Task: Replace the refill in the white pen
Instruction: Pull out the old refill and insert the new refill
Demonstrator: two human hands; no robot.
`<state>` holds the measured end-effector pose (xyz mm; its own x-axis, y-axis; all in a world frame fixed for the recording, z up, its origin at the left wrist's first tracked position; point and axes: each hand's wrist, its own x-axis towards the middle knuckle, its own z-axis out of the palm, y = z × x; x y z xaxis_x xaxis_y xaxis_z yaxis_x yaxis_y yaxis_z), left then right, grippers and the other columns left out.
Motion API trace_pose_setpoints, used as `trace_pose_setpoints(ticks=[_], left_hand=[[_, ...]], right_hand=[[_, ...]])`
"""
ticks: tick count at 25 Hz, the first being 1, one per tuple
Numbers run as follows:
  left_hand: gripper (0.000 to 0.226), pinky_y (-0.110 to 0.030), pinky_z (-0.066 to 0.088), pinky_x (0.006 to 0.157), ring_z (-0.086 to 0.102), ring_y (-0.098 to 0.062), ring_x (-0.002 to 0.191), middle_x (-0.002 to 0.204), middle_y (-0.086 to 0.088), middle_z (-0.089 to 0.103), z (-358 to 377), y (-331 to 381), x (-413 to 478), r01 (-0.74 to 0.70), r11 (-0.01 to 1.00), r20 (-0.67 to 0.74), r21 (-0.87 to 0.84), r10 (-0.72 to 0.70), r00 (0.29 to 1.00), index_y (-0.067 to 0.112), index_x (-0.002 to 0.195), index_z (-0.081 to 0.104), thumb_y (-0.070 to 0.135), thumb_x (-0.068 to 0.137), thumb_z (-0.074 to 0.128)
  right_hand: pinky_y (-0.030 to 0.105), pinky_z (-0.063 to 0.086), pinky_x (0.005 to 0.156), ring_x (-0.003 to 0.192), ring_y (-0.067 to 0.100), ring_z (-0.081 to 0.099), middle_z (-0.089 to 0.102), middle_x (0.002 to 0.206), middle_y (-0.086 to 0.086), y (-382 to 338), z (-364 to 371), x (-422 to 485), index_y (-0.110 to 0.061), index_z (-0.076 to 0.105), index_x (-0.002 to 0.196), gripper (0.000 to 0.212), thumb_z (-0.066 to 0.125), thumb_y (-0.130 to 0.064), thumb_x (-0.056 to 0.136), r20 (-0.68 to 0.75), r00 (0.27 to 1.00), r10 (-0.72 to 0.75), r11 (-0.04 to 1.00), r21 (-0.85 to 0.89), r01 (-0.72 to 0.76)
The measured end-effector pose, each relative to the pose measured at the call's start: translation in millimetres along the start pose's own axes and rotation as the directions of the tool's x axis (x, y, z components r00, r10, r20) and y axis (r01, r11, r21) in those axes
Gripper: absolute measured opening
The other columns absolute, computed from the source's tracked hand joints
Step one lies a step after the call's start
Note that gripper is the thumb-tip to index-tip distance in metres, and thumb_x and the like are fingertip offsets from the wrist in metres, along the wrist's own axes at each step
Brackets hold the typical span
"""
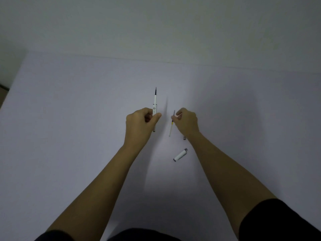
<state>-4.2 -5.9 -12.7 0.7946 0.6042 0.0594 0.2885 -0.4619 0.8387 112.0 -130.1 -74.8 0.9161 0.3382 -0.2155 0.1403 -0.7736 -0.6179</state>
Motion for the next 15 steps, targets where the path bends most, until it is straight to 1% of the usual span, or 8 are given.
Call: trace_pose_setpoints(ticks=[2, 5, 7, 10, 12, 13, 14, 15], left_hand=[[0.021, -0.001, 0.040, 0.057, 0.055, 0.005, 0.049, 0.054, 0.007, 0.059, 0.3, 0.0, -1.3, 0.000, 1.000, -0.003, 0.010, 0.000, 1.000, 0.011, 0.072, 0.066, 0.030, 0.080, 0.068], [0.021, 0.000, 0.040, 0.056, 0.056, 0.006, 0.052, 0.053, 0.009, 0.058, 1.0, -0.2, -2.6, 0.010, 1.000, 0.008, 0.016, -0.011, 1.000, 0.011, 0.072, 0.066, 0.030, 0.080, 0.068], [0.021, -0.002, 0.040, 0.056, 0.057, 0.008, 0.055, 0.053, 0.009, 0.058, -1.2, -4.3, -1.6, 0.035, 0.999, 0.009, 0.014, -0.035, 0.999, 0.011, 0.072, 0.066, 0.030, 0.080, 0.068], [0.020, -0.001, 0.040, 0.056, 0.057, 0.006, 0.053, 0.053, 0.009, 0.058, -8.0, -13.4, 1.9, 0.068, 0.997, -0.007, 0.039, -0.068, 0.998, 0.012, 0.072, 0.066, 0.030, 0.080, 0.068], [0.019, -0.002, 0.040, 0.053, 0.057, 0.004, 0.052, 0.054, 0.008, 0.060, -13.2, -19.4, 4.2, 0.087, 0.994, 0.001, 0.061, -0.087, 0.996, 0.013, 0.074, 0.067, 0.030, 0.080, 0.067], [0.018, -0.004, 0.040, 0.052, 0.058, 0.001, 0.051, 0.056, 0.006, 0.061, -16.1, -23.0, 5.0, 0.096, 0.992, 0.015, 0.081, -0.098, 0.995, 0.013, 0.075, 0.067, 0.030, 0.081, 0.067], [0.019, -0.008, 0.041, 0.053, 0.058, -0.004, 0.052, 0.059, 0.003, 0.063, -19.3, -27.2, 4.9, 0.103, 0.989, 0.037, 0.103, -0.107, 0.994, 0.012, 0.077, 0.067, 0.030, 0.081, 0.066], [0.019, -0.015, 0.044, 0.056, 0.059, -0.008, 0.055, 0.061, 0.000, 0.065, -22.4, -31.8, 3.7, 0.104, 0.987, 0.062, 0.125, -0.112, 0.992, 0.012, 0.079, 0.068, 0.031, 0.082, 0.065]], right_hand=[[0.036, 0.049, 0.076, 0.088, 0.033, 0.063, 0.067, 0.095, 0.020, -5.5, 4.7, 0.3, 0.003, 0.056, 0.099, 0.033, 0.070, -0.020, 0.079, 0.054, 0.998, 0.026, 0.998, -0.058, -0.023], [0.037, 0.049, 0.078, 0.094, 0.035, 0.063, 0.065, 0.103, 0.022, -4.5, 8.2, 1.8, 0.003, 0.055, 0.103, 0.028, 0.066, -0.009, 0.080, 0.022, 0.994, 0.109, 0.989, -0.104, -0.106], [0.037, 0.050, 0.081, 0.097, 0.035, 0.062, 0.065, 0.106, 0.023, -4.9, 12.6, 4.7, 0.003, 0.055, 0.106, 0.028, 0.064, -0.006, 0.081, 0.023, 0.987, 0.157, 0.984, -0.084, -0.155], [0.031, 0.049, 0.082, 0.100, 0.031, 0.063, 0.068, 0.109, 0.019, -11.6, 21.6, 11.2, 0.001, 0.060, 0.111, 0.031, 0.064, -0.011, 0.082, 0.077, 0.978, 0.193, 0.981, -0.017, -0.193], [0.026, 0.047, 0.083, 0.099, 0.027, 0.064, 0.070, 0.107, 0.015, -18.9, 23.6, 17.8, -0.003, 0.065, 0.109, 0.030, 0.063, -0.013, 0.081, 0.097, 0.978, 0.186, 0.977, 0.088, -0.194], [0.026, 0.048, 0.084, 0.095, 0.024, 0.065, 0.071, 0.104, 0.014, -22.8, 23.9, 21.1, -0.004, 0.067, 0.108, 0.029, 0.063, -0.013, 0.080, 0.106, 0.977, 0.183, 0.962, 0.186, -0.200], [0.025, 0.051, 0.083, 0.089, 0.020, 0.066, 0.071, 0.101, 0.013, -26.8, 23.2, 23.2, -0.005, 0.067, 0.107, 0.029, 0.064, -0.012, 0.080, 0.123, 0.974, 0.191, 0.924, 0.313, -0.220], [0.024, 0.053, 0.080, 0.083, 0.016, 0.066, 0.071, 0.098, 0.011, -30.7, 21.6, 24.0, -0.005, 0.067, 0.107, 0.028, 0.065, -0.011, 0.080, 0.151, 0.968, 0.202, 0.856, 0.453, -0.250]])
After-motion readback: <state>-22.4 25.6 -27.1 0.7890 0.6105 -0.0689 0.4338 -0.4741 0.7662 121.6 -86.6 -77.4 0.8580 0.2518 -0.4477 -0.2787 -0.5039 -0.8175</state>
